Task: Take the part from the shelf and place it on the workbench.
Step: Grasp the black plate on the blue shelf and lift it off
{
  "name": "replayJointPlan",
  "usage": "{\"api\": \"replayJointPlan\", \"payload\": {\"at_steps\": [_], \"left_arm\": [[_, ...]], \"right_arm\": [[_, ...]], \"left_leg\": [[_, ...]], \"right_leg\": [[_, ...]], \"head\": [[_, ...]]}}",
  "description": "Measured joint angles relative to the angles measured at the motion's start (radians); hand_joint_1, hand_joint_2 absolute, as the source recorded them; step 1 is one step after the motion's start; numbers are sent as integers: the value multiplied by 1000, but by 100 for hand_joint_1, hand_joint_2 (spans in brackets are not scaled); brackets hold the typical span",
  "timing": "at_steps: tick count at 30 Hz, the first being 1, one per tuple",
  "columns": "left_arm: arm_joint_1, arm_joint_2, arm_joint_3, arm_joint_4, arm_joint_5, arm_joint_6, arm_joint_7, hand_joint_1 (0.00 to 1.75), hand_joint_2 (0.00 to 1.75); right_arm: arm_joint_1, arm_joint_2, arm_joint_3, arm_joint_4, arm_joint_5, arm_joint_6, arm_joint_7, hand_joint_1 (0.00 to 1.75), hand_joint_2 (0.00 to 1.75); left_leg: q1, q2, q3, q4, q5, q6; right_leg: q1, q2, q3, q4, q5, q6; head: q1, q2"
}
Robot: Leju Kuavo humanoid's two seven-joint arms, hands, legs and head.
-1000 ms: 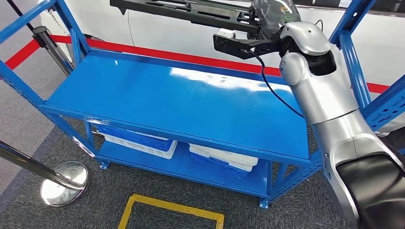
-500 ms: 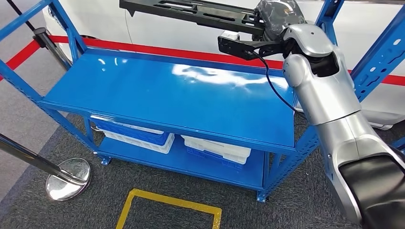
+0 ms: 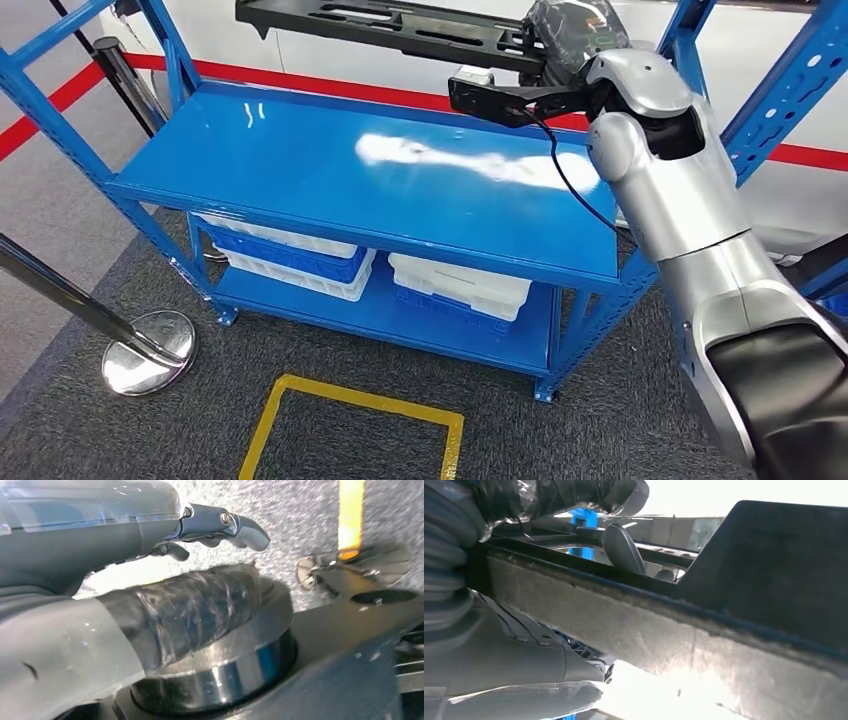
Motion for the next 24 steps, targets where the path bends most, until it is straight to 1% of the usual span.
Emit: {"api": "replayJointPlan", "payload": {"at_steps": [1, 2, 3, 4, 5, 6, 7, 8, 9, 10, 11, 12, 13, 14, 15, 16, 17, 18, 19, 20, 21, 22, 23, 24], "left_arm": [[0, -1, 0, 0, 0, 0, 0, 0, 0], [0, -1, 0, 0, 0, 0, 0, 0, 0], [-1, -1, 0, 0, 0, 0, 0, 0, 0], [-1, -1, 0, 0, 0, 0, 0, 0, 0], [-1, -1, 0, 0, 0, 0, 0, 0, 0], [-1, -1, 0, 0, 1, 0, 0, 0, 0], [-1, -1, 0, 0, 1, 1, 1, 0, 0], [0, -1, 0, 0, 1, 1, 1, 0, 0], [2, 0, 0, 0, 1, 2, 2, 0, 0], [4, 1, 0, 0, 1, 2, 2, 0, 0], [4, 1, 0, 0, 1, 3, 3, 0, 0], [4, 2, 0, 0, 0, 3, 3, 0, 0], [4, 2, 0, 0, 0, 4, 4, 0, 0], [3, 2, 0, 0, -1, 4, 4, 0, 0], [3, 3, 0, 0, -1, 4, 5, 0, 0], [3, 3, 0, 0, -1, 4, 6, 0, 0], [2, 3, 0, 0, -1, 4, 6, 0, 0], [1, 3, -1, 0, -1, 4, 7, 0, 0], [1, 3, -1, 0, -1, 4, 7, 0, 0], [0, 4, -1, 0, -1, 4, 7, 0, 0], [0, 4, -1, 0, -1, 5, 7, 0, 0], [1, 5, -1, 0, -1, 5, 8, 0, 0], [0, 6, -2, 0, -1, 5, 8, 0, 0], [1, 5, -2, 0, -1, 5, 8, 0, 0]], "right_arm": [[0, 0, 2, 1, -2, 1, -1, 175, 175], [0, 0, 5, 3, -3, 2, -2, 175, 175], [0, 0, 8, 3, -5, 3, -3, 175, 175], [0, 0, 9, 3, -6, 4, -4, 175, 175], [0, 0, 11, 3, -7, 4, -6, 175, 175], [0, 0, 12, 3, -8, 3, -8, 175, 175], [0, 0, 13, 4, -10, 3, -11, 175, 175], [1, 0, 14, 6, -12, 3, -13, 175, 175], [1, -1, 16, 8, -13, 4, -14, 175, 175], [1, -1, 18, 11, -13, 4, -14, 175, 175], [2, -1, 20, 13, -13, 4, -14, 175, 175], [2, 0, 22, 14, -13, 3, -14, 175, 175], [2, 0, 23, 15, -14, 3, -14, 175, 175], [3, 0, 24, 16, -14, 3, -15, 175, 175], [4, 0, 25, 17, -14, 3, -16, 175, 175], [6, 0, 27, 19, -14, 3, -16, 175, 175], [9, 0, 28, 20, -15, 3, -15, 175, 175], [10, 0, 29, 20, -15, 3, -15, 175, 175], [11, 0, 31, 21, -15, 3, -15, 175, 175], [11, 0, 32, 21, -16, 3, -15, 175, 175], [10, -1, 33, 20, -16, 2, -15, 175, 175], [10, -1, 33, 21, -16, 2, -15, 175, 175], [9, -1, 34, 21, -17, 3, -15, 175, 175], [9, -1, 35, 21, -18, 3, -15, 175, 175]], "left_leg": [[1, 1, -15, 6, 7, -2], [4, 2, -32, 15, 13, -4], [6, 2, -49, 26, 19, -8], [7, 1, -66, 39, 22, -12], [7, 0, -80, 52, 25, -17], [7, -1, -90, 61, 30, -23], [6, -2, -97, 65, 36, -30], [6, -3, -101, 65, 43, -37], [7, -4, -106, 63, 49, -44], [8, -6, -113, 67, 42, -49], [10, -7, -124, 85, 17, -54], [11, -7, -139, 123, -27, -59], [12, -7, -153, 179, -80, -63], [12, -7, -166, 244, -125, -66], [12, -8, -172, 301, -149, -67], [12, -8, -167, 335, -150, -67], [12, -8, -148, 337, -131, -65], [11, -8, -111, 305, -103, -60], [9, -8, -62, 244, -84, -53], [6, -9, -7, 168, -83, -45], [2, -10, 36, 105, -89, -39], [-2, -11, 61, 61, -98, -34], [-6, -11, 69, 40, -102, -30], [-7, -11, 63, 34, -91, -26]], "right_leg": [[-2, 0, 5, 31, 7, 3], [-4, 0, 26, 30, 31, 6], [-7, 0, 63, -2, 56, 8], [-9, 0, 109, -58, 62, 9], [-8, 1, 153, -121, 56, 8], [-6, 1, 182, -167, 41, 4], [-2, 2, 194, -193, 28, -1], [1, 2, 193, -203, 28, -9], [0, 0, 185, -203, 37, -16], [-2, -2, 177, -205, 47, -24], [-4, -3, 165, -208, 60, -33], [-6, -4, 152, -211, 72, -40], [-4, -4, 139, -211, 84, -44], [-3, -4, 125, -211, 95, -47], [0, -4, 111, -210, 106, -48], [2, -4, 97, -210, 117, -48], [4, -4, 85, -210, 127, -47], [6, -4, 73, -210, 137, -46], [7, -4, 63, -210, 147, -45], [8, -4, 55, -210, 157, -42], [8, -4, 51, -212, 166, -38], [6, -5, 50, -216, 176, -33], [4, -5, 50, -221, 186, -27], [3, -6, 51, -229, 198, -20]], "head": [[0, 0], [0, 0], [0, 0], [0, 0], [0, 0], [0, 0], [-1, 0], [-1, 0], [0, 0], [0, 0], [0, 0], [0, 0], [-1, 0], [-1, 0], [-1, 0], [-1, 0], [-1, 0], [-1, 0], [-1, 0], [-1, 0], [-1, 0], [-1, 0], [-1, 0], [-1, 0]]}}
